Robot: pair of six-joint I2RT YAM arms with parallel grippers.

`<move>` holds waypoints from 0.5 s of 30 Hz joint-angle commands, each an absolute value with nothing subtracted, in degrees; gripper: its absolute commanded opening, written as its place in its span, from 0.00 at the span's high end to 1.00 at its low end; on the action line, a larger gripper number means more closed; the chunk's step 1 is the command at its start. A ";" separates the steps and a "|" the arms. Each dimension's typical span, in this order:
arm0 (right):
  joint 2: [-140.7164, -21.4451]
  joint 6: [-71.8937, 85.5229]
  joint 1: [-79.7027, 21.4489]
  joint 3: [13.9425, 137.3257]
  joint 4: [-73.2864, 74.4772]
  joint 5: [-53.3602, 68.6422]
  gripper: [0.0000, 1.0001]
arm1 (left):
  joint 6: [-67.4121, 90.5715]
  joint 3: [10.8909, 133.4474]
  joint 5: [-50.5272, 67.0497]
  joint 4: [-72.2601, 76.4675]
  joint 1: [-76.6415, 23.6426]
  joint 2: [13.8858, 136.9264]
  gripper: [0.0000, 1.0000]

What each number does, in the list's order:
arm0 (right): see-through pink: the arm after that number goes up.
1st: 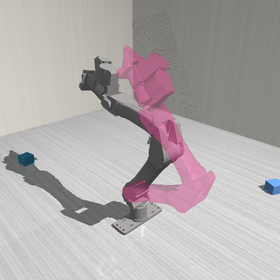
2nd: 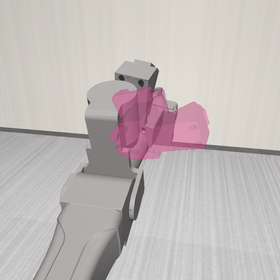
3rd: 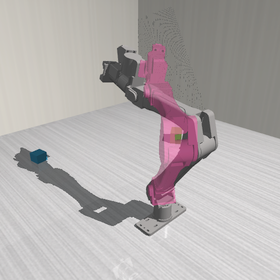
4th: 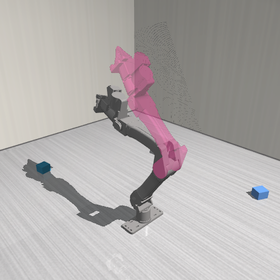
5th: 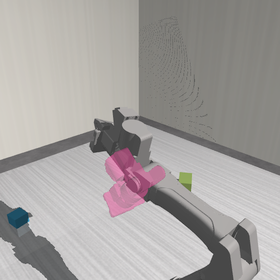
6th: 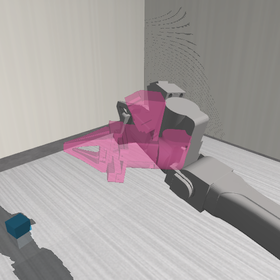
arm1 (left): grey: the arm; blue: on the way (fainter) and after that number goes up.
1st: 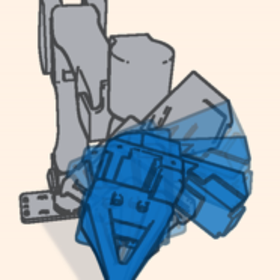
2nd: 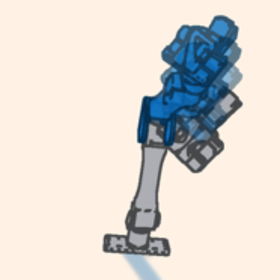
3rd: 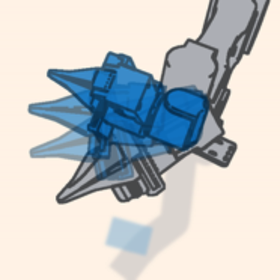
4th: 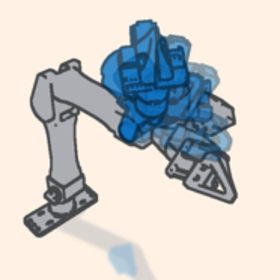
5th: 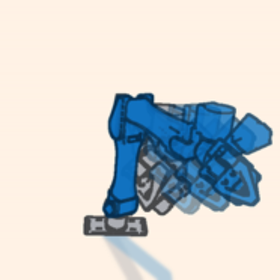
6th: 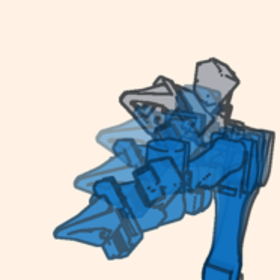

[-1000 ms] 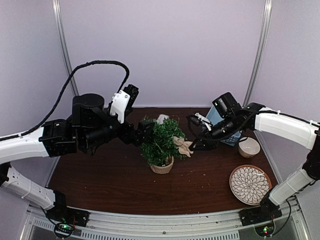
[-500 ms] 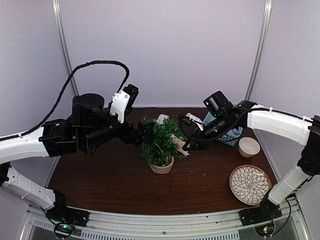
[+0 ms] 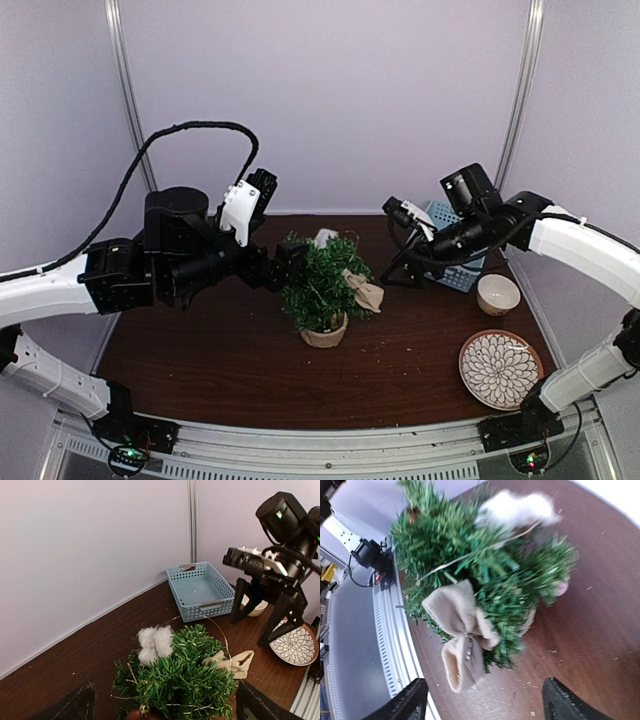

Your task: Decorate the small christmas tree

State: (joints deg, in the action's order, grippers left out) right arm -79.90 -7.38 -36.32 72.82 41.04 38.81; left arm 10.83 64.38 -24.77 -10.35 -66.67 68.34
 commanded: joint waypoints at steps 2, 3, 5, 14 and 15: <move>-74.72 -3.99 -29.02 70.78 36.59 38.47 0.15 | 9.87 63.48 -25.68 -7.16 -66.34 67.28 0.02; -74.72 -2.85 -27.18 70.67 35.40 37.92 0.15 | 9.81 63.42 -25.70 -7.11 -66.28 67.24 0.02; -75.75 -0.30 -22.82 71.02 32.43 35.16 0.18 | 9.84 63.29 -25.62 -6.91 -66.06 67.31 0.02; -94.57 3.01 -9.57 82.63 32.67 16.38 0.34 | 9.70 63.11 -25.98 -6.79 -65.53 66.91 0.03; -97.32 2.99 -8.65 84.50 32.71 16.21 0.35 | 9.74 63.04 -25.93 -6.73 -65.40 66.90 0.02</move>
